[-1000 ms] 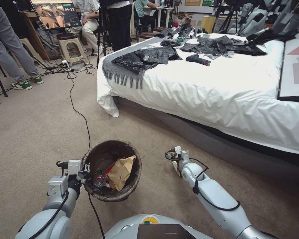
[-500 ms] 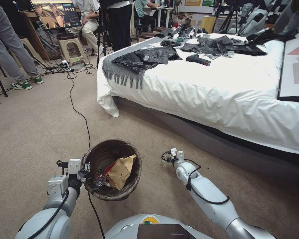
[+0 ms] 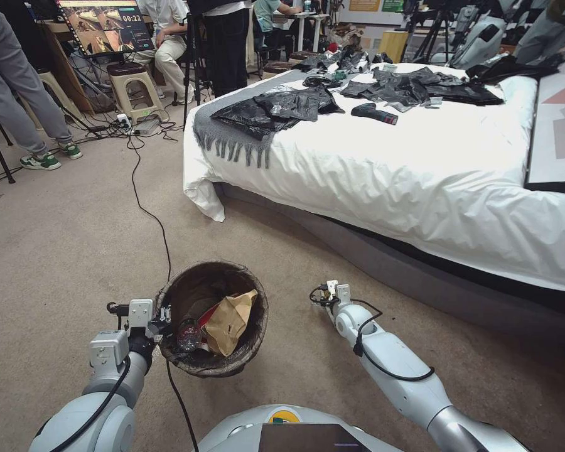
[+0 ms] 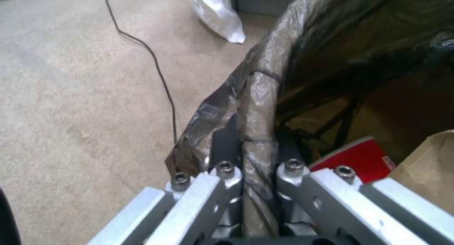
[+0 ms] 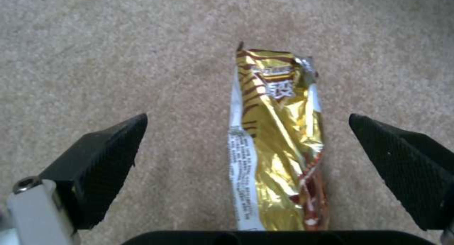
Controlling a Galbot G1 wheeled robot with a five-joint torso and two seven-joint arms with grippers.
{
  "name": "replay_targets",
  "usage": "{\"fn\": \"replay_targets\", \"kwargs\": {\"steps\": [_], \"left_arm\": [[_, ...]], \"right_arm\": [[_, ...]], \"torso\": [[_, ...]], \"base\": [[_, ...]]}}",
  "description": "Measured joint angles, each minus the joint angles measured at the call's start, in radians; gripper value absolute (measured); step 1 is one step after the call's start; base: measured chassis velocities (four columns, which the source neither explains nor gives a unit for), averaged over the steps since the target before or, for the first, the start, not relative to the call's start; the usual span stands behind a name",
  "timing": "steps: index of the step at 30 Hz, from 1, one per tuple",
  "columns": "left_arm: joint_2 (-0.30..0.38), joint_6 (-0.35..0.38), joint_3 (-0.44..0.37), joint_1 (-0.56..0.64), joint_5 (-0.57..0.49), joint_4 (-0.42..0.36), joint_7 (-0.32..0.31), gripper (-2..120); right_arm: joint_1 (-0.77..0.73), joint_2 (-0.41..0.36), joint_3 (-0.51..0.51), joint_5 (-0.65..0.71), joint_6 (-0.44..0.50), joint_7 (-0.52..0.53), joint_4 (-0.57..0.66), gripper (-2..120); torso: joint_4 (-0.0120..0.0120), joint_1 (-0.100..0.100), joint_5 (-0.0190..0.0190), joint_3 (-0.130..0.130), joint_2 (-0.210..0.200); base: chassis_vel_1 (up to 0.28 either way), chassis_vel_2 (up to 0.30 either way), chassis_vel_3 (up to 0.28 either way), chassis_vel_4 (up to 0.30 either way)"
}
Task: Pick up the trash bin, then pick up the garbage from the floor and place it into the trash bin.
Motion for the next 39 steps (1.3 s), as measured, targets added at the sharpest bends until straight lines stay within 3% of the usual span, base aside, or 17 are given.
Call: {"fn": "replay_targets", "kwargs": {"steps": [25, 27, 32, 39], "left_arm": [[0.000, 0.001, -0.001, -0.005, 0.002, 0.000, 0.006, 2], [0.001, 0.001, -0.001, -0.006, 0.000, 0.000, 0.005, 2], [0.007, 0.001, -0.001, -0.012, -0.010, 0.000, 0.004, 2], [0.013, 0.003, -0.004, -0.017, -0.019, 0.000, 0.002, 2]], "right_arm": [[0.012, 0.038, 0.001, -0.009, 0.009, -0.005, -0.096, 100], [0.012, 0.038, 0.002, -0.009, 0.009, -0.004, -0.097, 97], [0.009, 0.042, 0.005, -0.008, 0.010, -0.003, -0.097, 78], [0.007, 0.050, 0.012, -0.007, 0.009, -0.003, -0.112, 76]], "torso": [[0.0000, 0.000, 0.0000, 0.000, 0.000], [0.0000, 0.000, 0.0000, 0.000, 0.000], [0.0000, 0.000, 0.0000, 0.000, 0.000], [0.0000, 0.000, 0.0000, 0.000, 0.000]], "base": [[0.000, 0.000, 0.000, 0.000], [0.000, 0.000, 0.000, 0.000], [0.000, 0.000, 0.000, 0.000], [0.000, 0.000, 0.000, 0.000]]}}
